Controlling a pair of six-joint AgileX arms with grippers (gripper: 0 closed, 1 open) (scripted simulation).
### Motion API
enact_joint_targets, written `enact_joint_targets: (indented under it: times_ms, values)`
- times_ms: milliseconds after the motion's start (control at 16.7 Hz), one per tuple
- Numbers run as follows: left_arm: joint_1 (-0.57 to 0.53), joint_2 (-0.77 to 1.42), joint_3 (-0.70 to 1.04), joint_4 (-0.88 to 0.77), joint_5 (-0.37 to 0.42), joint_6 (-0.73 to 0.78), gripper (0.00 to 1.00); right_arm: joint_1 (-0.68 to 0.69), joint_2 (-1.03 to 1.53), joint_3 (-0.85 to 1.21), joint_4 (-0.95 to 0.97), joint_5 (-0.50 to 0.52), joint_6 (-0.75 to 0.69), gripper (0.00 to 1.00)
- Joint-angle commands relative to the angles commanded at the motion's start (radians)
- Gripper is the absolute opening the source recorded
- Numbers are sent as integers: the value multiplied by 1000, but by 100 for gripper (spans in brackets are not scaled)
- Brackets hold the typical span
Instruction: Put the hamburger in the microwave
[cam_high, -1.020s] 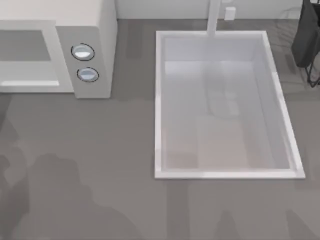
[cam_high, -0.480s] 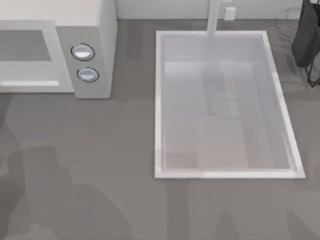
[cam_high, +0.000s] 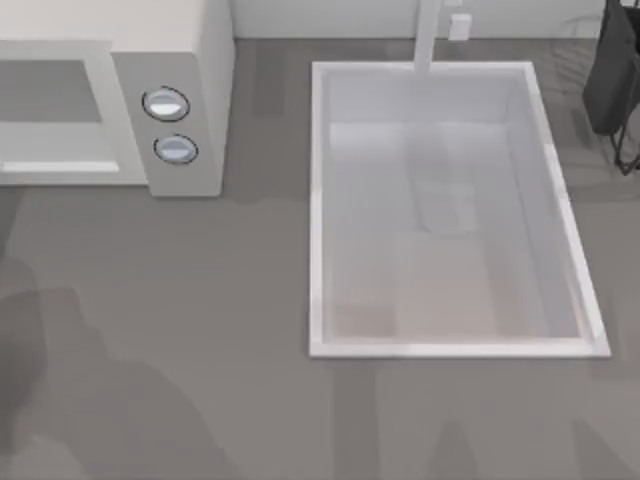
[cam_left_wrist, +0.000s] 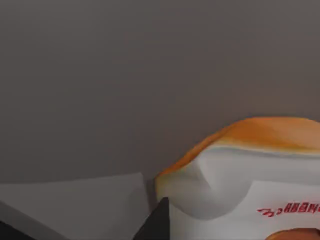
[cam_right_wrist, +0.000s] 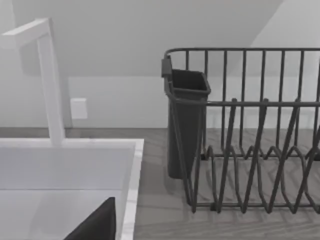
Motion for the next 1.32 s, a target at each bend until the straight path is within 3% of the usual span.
enact_joint_targets:
  times_ms: [300, 600, 1320]
  values:
    - [7, 77, -70, 147, 0, 8, 100, 0, 0, 0, 0, 0, 0, 100]
    - [7, 82, -75, 157, 0, 9, 100, 0, 0, 0, 0, 0, 0, 100]
    - [7, 82, -75, 157, 0, 9, 10, 0, 0, 0, 0, 0, 0, 100]
